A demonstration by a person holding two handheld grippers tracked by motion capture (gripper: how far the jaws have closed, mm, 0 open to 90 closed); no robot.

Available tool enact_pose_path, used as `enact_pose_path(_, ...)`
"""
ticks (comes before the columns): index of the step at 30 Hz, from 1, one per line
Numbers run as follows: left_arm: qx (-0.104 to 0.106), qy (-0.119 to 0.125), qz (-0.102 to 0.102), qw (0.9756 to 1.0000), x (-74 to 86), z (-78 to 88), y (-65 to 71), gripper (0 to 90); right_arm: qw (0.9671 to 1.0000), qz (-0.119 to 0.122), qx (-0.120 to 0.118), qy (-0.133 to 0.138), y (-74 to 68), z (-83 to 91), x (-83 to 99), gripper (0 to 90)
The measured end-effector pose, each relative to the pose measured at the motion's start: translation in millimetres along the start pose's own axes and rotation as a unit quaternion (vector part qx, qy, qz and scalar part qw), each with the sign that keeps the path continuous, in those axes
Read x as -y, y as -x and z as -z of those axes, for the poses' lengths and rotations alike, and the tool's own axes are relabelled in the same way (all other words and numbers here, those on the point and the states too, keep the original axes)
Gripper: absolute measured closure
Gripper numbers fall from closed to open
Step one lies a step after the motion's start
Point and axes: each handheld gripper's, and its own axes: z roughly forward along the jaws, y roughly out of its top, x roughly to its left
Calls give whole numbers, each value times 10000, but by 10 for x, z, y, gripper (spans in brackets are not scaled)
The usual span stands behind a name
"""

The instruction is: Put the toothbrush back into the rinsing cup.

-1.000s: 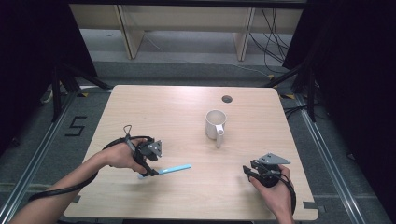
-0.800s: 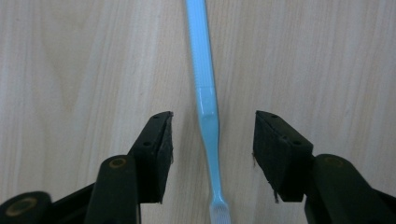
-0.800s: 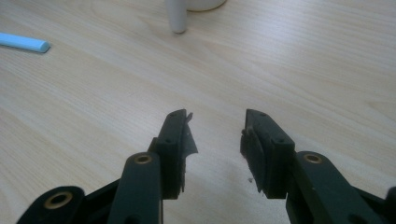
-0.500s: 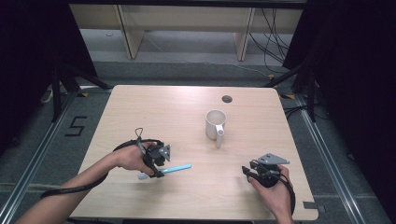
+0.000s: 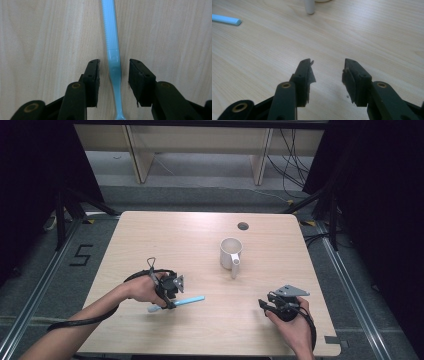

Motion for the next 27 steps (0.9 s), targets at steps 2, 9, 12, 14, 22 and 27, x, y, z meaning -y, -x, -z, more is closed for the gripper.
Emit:
enact_pose_path(2, -12, 4, -10, 10000, -3, -4, 0, 614, 10000, 3, -2, 10, -1, -2, 1, 579)
enact_pose_path(9, -32, -38, -72, 10000, -25, -29, -5, 640, 9999, 135, -8, 40, 12, -19, -3, 575)
enact_pose_path(12, -28, -67, -125, 9999, -34, -40, 3, 650, 9999, 119, -25, 25, 11, -11, -11, 574)
enact_pose_path(14, -35, -85, -138, 9999, -36, -42, 4, 651, 9999, 115, -35, 29, 12, -12, -11, 574)
enact_pose_path(22, -77, -129, -197, 9997, -22, -61, 5, 672, 9999, 18, -158, 1, 12, -23, 2, 569)
enact_pose_path(27, 26, -202, -74, 9998, -33, -62, 2, 715, 9999, 60, -121, -74, -2, -31, 4, 563)
